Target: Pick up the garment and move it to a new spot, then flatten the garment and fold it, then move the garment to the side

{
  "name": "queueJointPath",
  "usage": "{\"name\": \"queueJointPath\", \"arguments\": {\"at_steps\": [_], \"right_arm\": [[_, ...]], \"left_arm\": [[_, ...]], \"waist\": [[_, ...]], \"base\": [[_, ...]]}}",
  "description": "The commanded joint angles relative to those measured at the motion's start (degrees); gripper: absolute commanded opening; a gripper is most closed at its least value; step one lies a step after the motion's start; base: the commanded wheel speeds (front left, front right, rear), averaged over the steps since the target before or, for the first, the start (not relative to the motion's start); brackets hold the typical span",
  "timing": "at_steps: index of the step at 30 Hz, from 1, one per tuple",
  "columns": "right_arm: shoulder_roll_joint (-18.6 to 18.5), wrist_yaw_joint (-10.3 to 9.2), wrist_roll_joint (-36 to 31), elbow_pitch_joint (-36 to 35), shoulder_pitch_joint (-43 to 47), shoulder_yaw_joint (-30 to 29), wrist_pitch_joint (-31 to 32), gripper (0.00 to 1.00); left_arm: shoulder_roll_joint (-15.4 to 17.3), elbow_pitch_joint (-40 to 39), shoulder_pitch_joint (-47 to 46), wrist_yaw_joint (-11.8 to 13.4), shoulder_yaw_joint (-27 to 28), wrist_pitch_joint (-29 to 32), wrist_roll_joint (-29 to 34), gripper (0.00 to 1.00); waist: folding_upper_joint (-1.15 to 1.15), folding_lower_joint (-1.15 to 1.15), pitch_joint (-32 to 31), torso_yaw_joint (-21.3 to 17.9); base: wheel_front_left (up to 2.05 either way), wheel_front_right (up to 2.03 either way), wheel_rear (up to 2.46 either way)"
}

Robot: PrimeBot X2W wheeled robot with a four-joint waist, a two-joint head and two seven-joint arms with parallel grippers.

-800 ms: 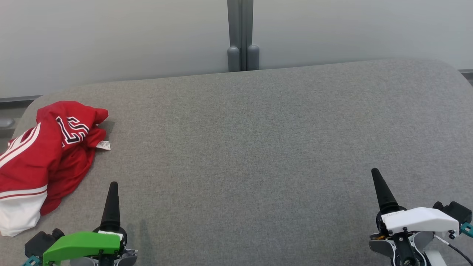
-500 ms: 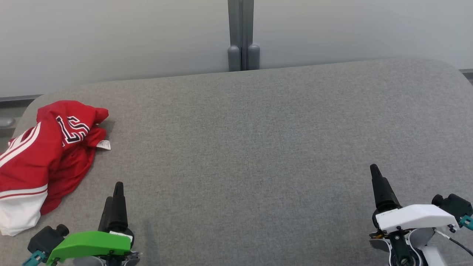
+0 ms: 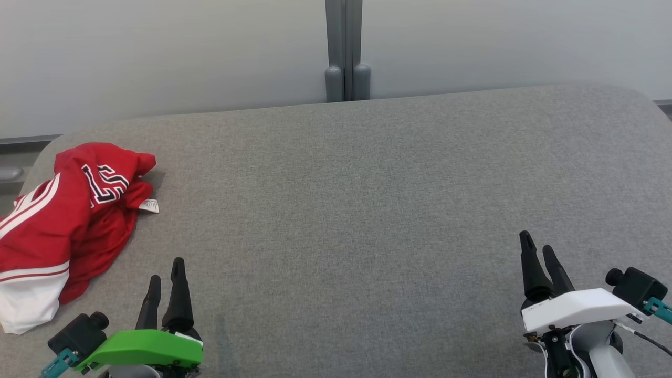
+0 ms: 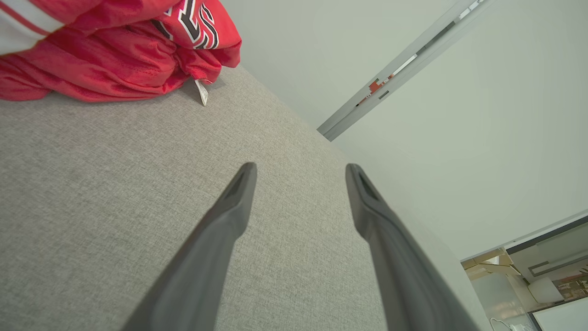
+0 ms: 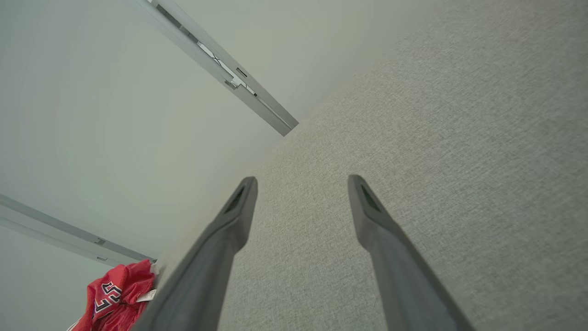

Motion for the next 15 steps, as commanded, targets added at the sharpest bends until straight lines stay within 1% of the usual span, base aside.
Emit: {"name": "queueJointPath", "arguments": {"at_steps": [1, 15], "right_arm": [[-0.3, 0.02, -2.2, -0.8, -1.3, 0.1, -0.6, 1.0], [-0.4, 0.03, -11.1, -0.9, -1.7, 0.8, -2.5, 1.0]], "left_arm": [[0.5, -0.8, 0.0, -0.2, -0.2, -0.6, 2.4, 1.0], [0.6, -0.7, -0.6, 0.5, -1.6, -2.8, 12.0, 1.0]], "waist": [[0.0, 0.0, 0.1, 0.0], [0.0, 0.0, 0.9, 0.5]], "base": [[0.0, 0.0, 0.0], [0.0, 0.0, 0.0]]}}
